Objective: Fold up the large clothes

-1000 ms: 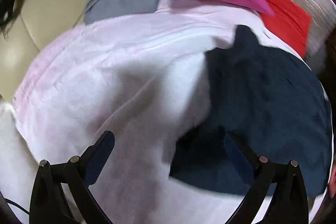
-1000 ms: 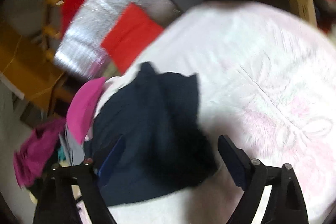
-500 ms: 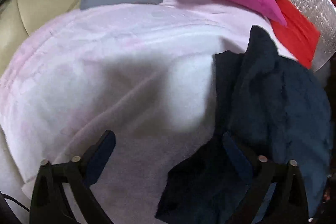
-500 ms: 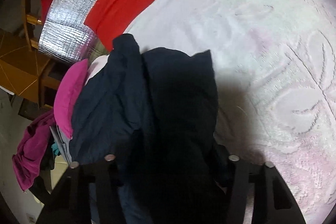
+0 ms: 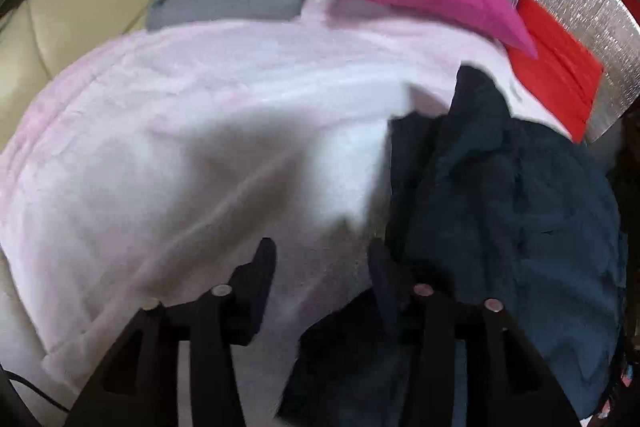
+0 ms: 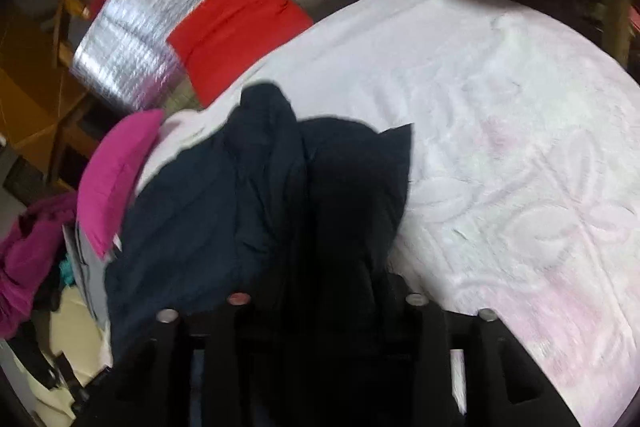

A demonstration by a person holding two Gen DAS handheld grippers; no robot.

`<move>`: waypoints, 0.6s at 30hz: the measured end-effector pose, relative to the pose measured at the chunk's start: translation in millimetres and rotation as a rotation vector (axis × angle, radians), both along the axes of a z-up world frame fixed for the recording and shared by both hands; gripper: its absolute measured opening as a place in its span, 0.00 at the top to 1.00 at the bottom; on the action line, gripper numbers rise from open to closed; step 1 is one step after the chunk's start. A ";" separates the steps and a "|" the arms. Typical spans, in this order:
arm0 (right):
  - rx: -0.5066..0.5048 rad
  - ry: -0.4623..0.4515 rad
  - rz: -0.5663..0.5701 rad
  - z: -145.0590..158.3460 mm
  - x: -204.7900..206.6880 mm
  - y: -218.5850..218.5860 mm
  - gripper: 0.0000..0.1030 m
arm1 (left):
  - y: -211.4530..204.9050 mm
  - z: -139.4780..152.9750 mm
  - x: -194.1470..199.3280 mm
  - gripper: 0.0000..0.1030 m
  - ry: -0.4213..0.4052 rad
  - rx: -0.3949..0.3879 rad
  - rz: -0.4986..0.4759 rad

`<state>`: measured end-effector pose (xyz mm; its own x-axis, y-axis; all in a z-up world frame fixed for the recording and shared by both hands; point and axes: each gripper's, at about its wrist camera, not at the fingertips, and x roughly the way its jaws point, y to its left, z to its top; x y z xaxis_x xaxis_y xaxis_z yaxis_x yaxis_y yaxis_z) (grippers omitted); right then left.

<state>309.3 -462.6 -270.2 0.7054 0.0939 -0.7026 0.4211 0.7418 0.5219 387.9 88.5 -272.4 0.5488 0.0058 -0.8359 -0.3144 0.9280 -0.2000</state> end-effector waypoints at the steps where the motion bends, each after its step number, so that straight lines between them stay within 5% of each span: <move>1: -0.001 -0.025 -0.018 4.8 -10.9 -1.7 0.41 | 2.4 7.2 -10.1 0.38 -0.018 0.001 0.004; 4: -0.053 -0.137 -0.067 33.7 -47.9 1.8 0.25 | 8.1 25.8 -45.5 0.28 -0.098 0.001 0.016; 9: 0.038 -0.257 0.035 49.5 -92.7 27.7 0.22 | 1.3 35.5 -83.9 0.26 -0.133 0.033 -0.036; 14: 0.264 -0.159 0.135 16.6 -91.3 53.7 0.22 | -6.2 6.9 -86.3 0.25 -0.016 -0.288 -0.102; 18: 0.375 -0.030 0.111 -22.8 -77.4 74.2 0.22 | -6.8 -13.1 -65.9 0.25 0.039 -0.434 -0.070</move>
